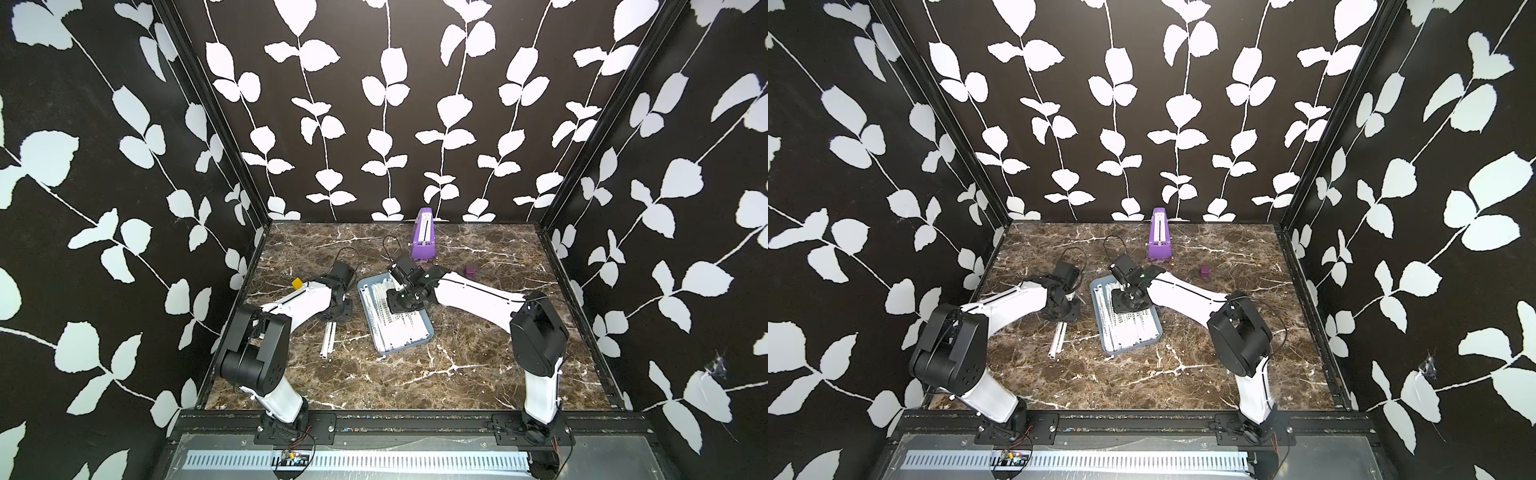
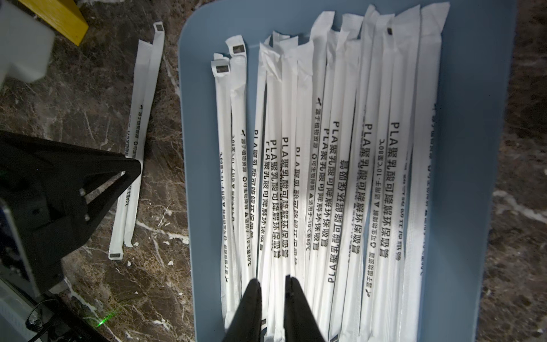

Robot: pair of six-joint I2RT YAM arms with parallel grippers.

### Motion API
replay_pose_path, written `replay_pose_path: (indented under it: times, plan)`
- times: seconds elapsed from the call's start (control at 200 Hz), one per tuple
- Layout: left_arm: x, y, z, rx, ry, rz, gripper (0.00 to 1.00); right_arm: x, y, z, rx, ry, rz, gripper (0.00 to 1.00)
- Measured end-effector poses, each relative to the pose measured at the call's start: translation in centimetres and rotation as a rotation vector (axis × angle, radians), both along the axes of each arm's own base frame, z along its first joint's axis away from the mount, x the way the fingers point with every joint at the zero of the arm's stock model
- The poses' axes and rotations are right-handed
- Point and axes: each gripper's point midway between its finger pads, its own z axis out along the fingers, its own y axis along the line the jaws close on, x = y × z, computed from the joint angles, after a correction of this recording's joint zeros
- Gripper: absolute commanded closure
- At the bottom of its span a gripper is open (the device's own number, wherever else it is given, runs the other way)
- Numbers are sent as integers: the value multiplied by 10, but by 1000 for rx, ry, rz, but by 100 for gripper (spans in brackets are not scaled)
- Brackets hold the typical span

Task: Put the straws into the storage box
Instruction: Pick up the straw from the center of the board.

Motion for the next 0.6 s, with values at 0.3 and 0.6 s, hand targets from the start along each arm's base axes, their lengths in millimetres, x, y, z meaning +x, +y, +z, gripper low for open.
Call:
replay_pose_path:
  times: [0.3,0.6]
  plan:
    - [-1,3,-16,15,42,6,77,0,0,0,0,1,0,83]
    - [4,-6,-17,-32,23,12,95,0,0,0,0,0,0,83]
